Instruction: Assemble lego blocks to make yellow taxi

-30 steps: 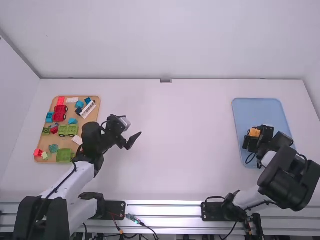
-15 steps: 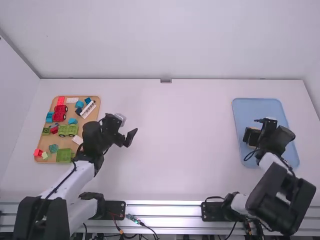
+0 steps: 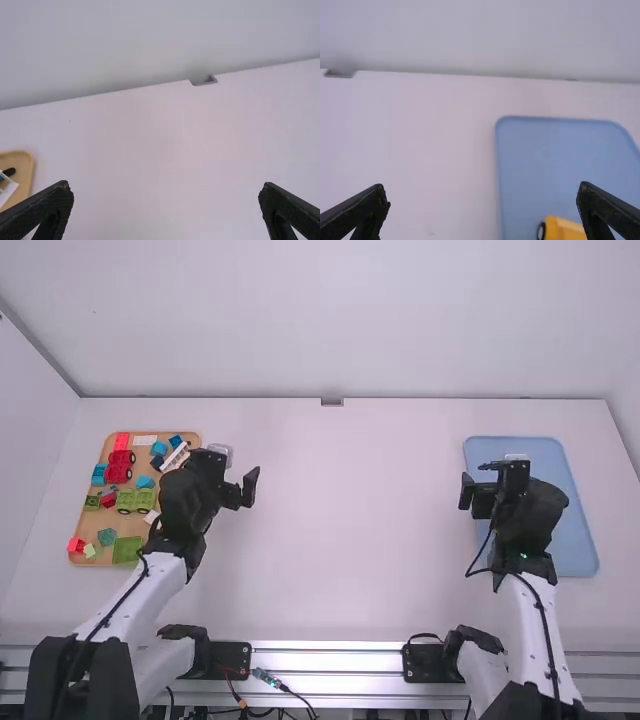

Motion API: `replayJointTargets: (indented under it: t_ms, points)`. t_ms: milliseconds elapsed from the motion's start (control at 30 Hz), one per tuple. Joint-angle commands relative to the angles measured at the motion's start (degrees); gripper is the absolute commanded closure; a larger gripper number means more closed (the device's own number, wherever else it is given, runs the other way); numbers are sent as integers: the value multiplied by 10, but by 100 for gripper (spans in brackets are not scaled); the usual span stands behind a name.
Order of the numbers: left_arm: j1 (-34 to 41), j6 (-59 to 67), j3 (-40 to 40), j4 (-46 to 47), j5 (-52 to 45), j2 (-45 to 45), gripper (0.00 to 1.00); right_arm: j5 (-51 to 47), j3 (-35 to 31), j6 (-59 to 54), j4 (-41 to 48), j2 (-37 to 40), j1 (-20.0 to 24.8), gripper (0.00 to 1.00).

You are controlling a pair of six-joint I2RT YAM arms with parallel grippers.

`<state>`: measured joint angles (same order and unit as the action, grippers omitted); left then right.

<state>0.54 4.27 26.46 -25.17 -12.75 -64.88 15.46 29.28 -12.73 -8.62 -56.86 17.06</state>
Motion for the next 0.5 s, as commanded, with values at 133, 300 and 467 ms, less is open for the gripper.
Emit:
replayJointTargets:
  t_ms: [133, 300, 467]
  points:
    - [-2, -4, 9, -12, 24, -1, 1, -24, 0, 5, 3, 29, -78, 1]
    - [-5, -30, -17, 13, 51, 24, 5, -51, -26, 31, 29, 55, -105, 5]
    - [-5, -43, -58, 55, 92, 66, 13, -95, -70, 75, 73, 99, -149, 13]
